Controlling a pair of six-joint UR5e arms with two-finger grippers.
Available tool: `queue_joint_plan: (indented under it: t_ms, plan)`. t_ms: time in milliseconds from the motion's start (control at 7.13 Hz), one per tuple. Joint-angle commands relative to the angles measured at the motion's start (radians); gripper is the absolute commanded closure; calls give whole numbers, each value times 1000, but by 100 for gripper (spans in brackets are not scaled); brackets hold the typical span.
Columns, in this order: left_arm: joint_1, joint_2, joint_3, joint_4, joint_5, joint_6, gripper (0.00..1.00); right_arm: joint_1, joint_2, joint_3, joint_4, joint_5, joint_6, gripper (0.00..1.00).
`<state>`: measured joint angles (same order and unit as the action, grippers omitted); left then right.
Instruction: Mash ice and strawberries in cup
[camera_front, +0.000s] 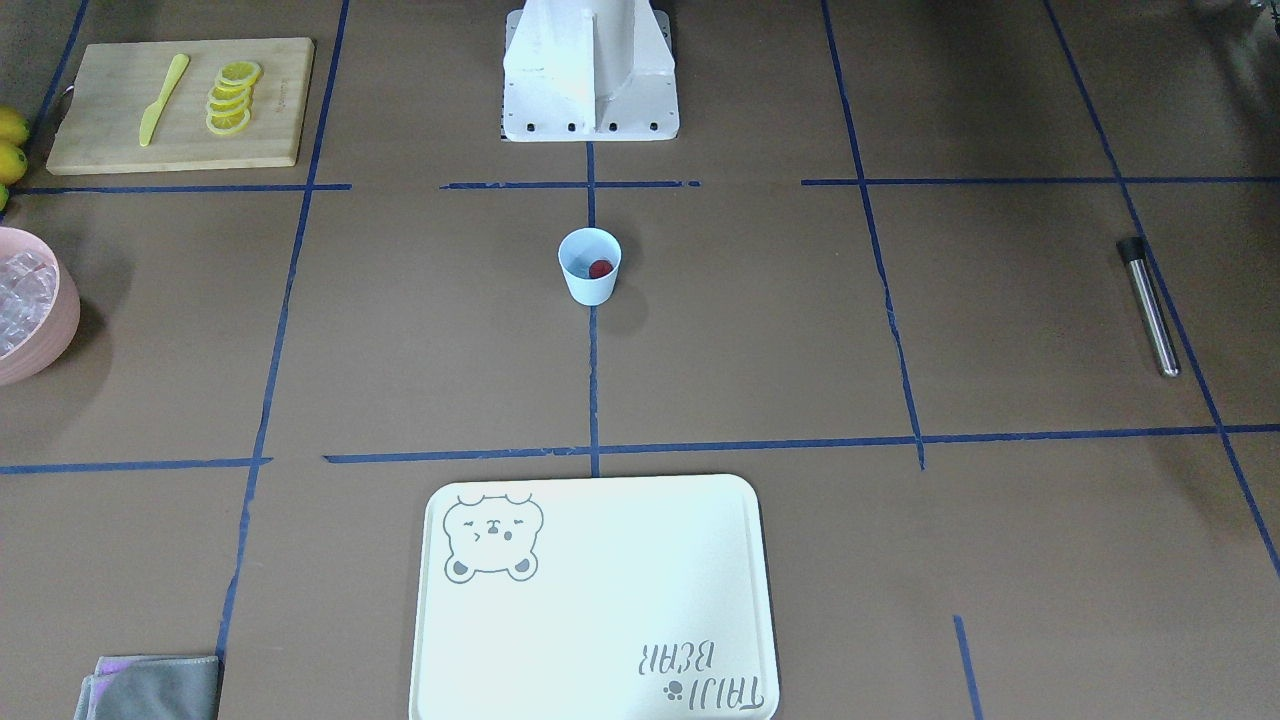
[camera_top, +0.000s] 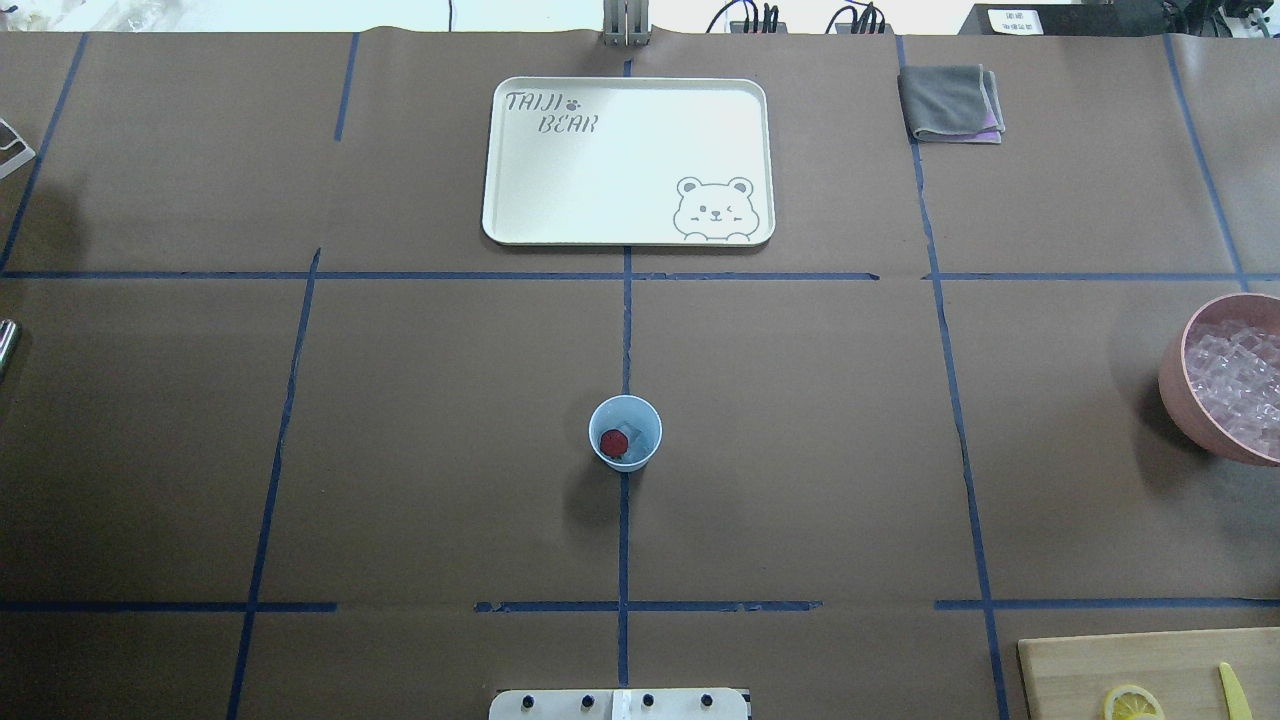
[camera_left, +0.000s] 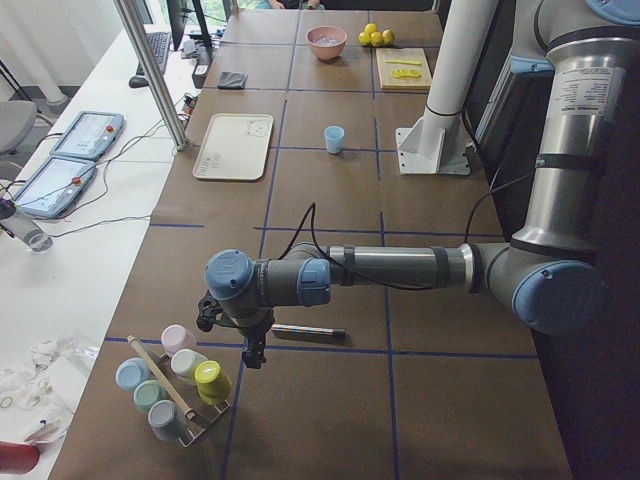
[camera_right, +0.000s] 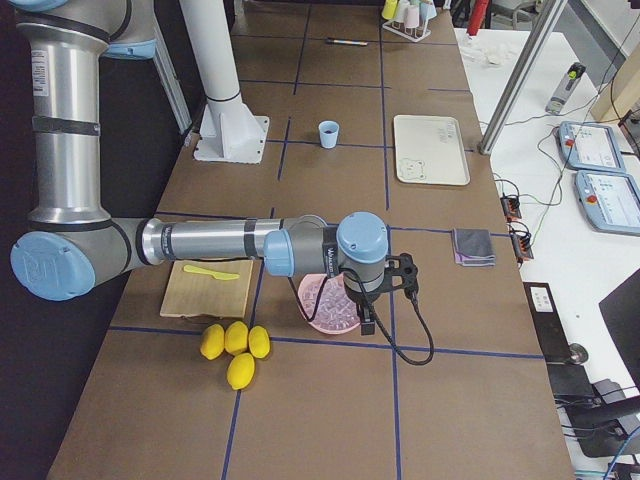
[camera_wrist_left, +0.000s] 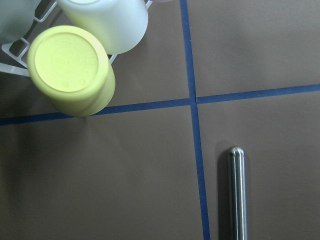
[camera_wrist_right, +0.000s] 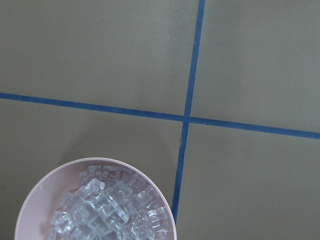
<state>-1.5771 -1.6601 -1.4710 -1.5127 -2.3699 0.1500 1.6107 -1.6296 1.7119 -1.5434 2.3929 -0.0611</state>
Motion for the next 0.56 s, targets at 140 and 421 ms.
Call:
queue_joint_plan:
  t_ms: [140, 421]
  plan:
    - [-15, 2, 0, -1, 0, 0, 0, 0, -13, -72, 8, 3, 0, 1]
    - [-15, 3, 0, -1, 0, 2, 0, 0, -10, -89, 11, 3, 0, 1]
